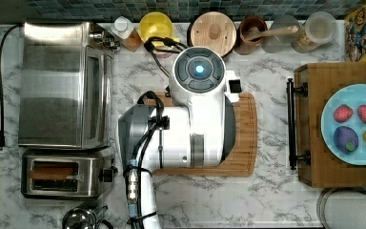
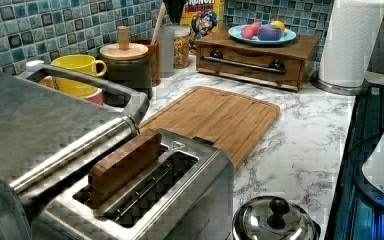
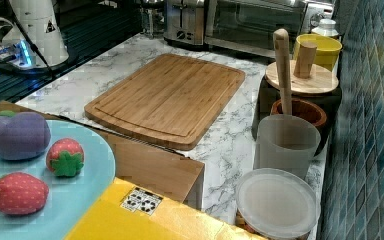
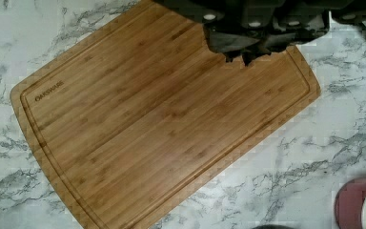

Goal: Turn on the toaster.

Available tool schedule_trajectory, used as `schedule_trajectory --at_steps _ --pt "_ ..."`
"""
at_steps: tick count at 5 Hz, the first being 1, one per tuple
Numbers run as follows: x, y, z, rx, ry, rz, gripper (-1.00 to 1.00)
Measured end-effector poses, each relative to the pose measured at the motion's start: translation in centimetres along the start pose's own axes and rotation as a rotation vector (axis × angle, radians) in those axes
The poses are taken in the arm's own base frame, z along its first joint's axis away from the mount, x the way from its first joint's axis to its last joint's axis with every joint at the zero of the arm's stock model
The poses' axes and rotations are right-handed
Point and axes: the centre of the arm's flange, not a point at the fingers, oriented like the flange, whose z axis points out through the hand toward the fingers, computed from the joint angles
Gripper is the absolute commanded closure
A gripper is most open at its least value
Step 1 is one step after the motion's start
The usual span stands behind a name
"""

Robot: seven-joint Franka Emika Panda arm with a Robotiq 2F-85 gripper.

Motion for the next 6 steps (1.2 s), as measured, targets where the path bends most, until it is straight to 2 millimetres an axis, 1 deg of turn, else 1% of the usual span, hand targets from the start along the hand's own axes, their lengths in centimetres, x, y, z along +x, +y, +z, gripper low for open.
schedule_trajectory --at_steps 2,4,5,6 --pt "-0.2 -0.1 0.6 -0.005 -0.009 -0.007 1.0" --pt "-0.4 -0.4 0.6 0.006 -0.001 -0.018 1.0" --pt "-1.2 -0.4 1.1 0.018 -0.023 -0.018 1.0" --pt "-3.0 -0.9 2.9 0.0 -0.042 -0.044 1.0"
